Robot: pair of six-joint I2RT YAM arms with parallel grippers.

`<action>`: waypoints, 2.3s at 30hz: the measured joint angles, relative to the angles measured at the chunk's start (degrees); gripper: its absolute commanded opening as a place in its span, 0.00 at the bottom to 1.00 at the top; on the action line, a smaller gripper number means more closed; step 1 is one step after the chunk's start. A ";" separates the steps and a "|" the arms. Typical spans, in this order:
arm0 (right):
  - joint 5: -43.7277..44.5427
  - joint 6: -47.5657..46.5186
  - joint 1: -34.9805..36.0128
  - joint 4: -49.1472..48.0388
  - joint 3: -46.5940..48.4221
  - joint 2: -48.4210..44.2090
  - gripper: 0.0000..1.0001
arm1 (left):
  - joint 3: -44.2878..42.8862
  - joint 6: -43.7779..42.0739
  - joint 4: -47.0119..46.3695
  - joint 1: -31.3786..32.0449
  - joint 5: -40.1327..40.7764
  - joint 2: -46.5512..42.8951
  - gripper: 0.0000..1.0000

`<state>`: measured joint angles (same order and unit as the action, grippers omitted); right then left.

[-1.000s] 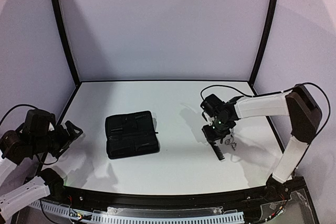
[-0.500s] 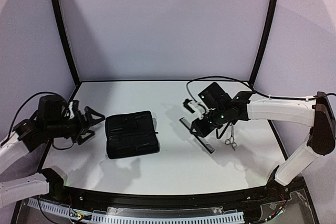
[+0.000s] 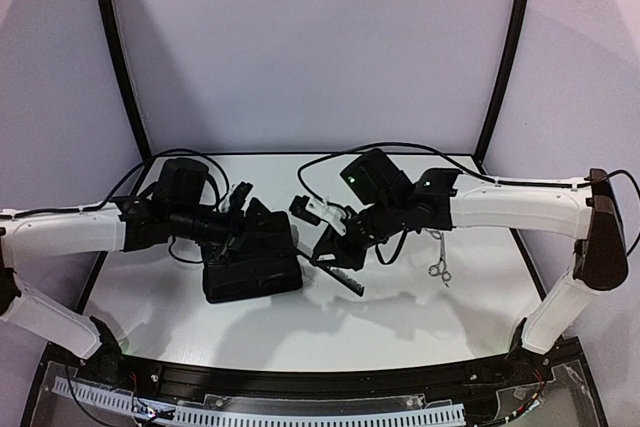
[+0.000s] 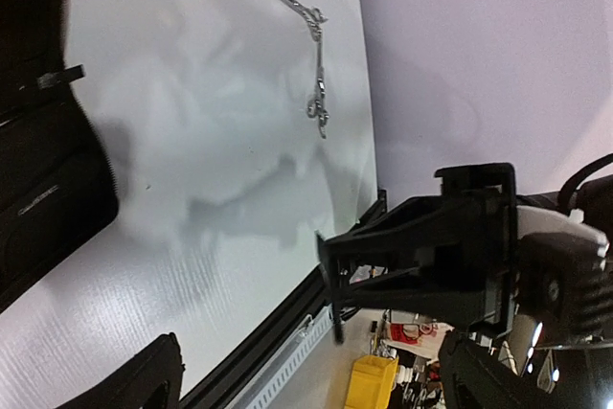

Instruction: Sort the hair-cutting tools

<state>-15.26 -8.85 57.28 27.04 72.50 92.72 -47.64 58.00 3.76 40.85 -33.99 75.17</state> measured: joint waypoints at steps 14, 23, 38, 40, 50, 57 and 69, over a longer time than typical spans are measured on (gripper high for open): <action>-1.63 -2.78 1.34 0.04 2.82 0.50 0.15 | -0.52 2.28 -7.83 1.75 -3.61 3.69 0.23; 0.69 -2.74 2.00 -0.06 3.59 1.55 0.45 | 0.87 2.88 -9.12 1.90 -2.94 4.32 0.01; 3.19 20.13 -0.28 -11.48 -10.09 -16.26 0.99 | 9.94 0.03 -12.70 2.13 10.66 -11.62 0.01; 1.09 26.05 -2.34 -14.44 -12.74 -19.74 0.99 | 11.42 -0.79 -13.94 2.13 13.03 -16.37 0.01; -14.23 51.16 -7.42 -36.13 -20.30 -19.25 0.93 | 14.21 -4.88 -18.87 2.13 19.06 -33.39 0.01; -23.01 59.78 -6.73 -49.55 -14.43 -8.25 0.74 | 14.21 -6.14 -19.39 2.13 19.51 -33.41 0.01; -28.35 65.72 -6.58 -60.55 -11.32 -3.58 0.52 | 14.21 -7.60 -20.46 2.13 21.56 -31.93 0.01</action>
<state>-43.62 56.87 50.69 -33.50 61.19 89.14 -33.43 50.40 -16.71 42.98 -12.43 43.24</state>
